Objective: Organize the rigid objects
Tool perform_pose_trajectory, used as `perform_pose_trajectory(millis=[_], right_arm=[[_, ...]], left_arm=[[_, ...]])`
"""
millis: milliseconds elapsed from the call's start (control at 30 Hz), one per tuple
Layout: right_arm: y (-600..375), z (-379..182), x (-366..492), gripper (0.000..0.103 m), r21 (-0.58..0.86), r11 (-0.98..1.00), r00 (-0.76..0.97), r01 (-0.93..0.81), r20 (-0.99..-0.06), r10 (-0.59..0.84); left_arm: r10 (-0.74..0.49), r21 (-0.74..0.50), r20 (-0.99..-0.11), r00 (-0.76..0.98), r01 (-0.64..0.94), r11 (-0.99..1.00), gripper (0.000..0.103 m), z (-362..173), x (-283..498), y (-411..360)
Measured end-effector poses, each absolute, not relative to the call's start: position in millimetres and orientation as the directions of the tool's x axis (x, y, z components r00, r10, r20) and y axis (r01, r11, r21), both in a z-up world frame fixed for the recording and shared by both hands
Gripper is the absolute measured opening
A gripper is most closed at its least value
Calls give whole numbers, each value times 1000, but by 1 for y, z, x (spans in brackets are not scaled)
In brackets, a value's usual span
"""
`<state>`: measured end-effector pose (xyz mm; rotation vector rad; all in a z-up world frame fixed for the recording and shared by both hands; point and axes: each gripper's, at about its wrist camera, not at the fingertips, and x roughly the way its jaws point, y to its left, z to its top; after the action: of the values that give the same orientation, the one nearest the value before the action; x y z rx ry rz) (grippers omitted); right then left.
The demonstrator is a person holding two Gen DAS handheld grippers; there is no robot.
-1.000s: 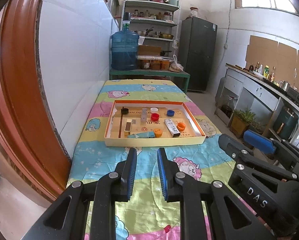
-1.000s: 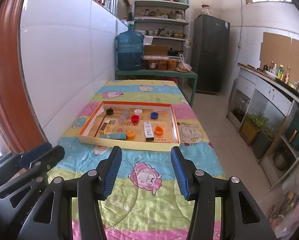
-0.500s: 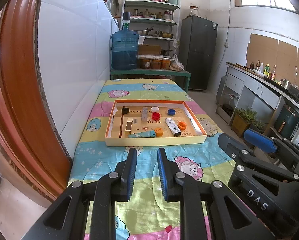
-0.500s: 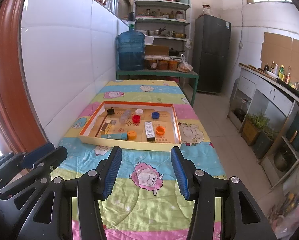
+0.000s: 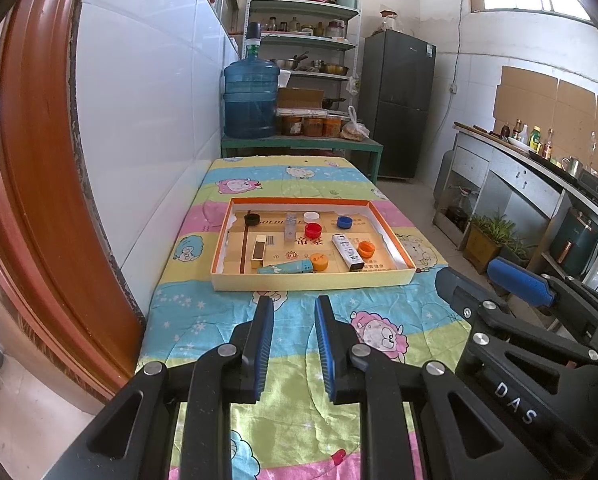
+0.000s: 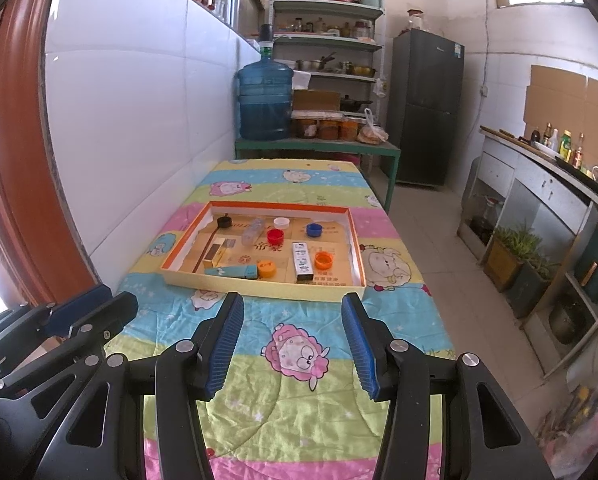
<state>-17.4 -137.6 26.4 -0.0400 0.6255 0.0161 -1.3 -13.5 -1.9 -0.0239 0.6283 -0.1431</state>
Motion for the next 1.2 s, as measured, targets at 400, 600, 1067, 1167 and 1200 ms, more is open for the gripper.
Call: perform_pose_trajectory(millis=[400,600,1067,1167,1200], right_arm=[[-134,23,-16,53,-27,999,808,-30,-589,8],[-132,21,-15,53,-28,999,808,-33,-590,11],[-131,19,-13,53,-24,999,806,-36,-592,14],[-132,20,-13,53,-24,999,806,-36,-591,15],[-132,20,-13,53,-25,999,806,-36,-592,14]], left_arm=[[-137,-64,-587,798,123,990,21,-5,-1,-13],[-133,-63,-589,797,119,991,21,-7,-1,-12],[-124,-55,-598,792,114,992,21,-10,0,-11],[-123,-54,-596,793,114,992,21,-11,-1,-11],[-123,-54,-597,793,114,992,21,-10,0,-11]])
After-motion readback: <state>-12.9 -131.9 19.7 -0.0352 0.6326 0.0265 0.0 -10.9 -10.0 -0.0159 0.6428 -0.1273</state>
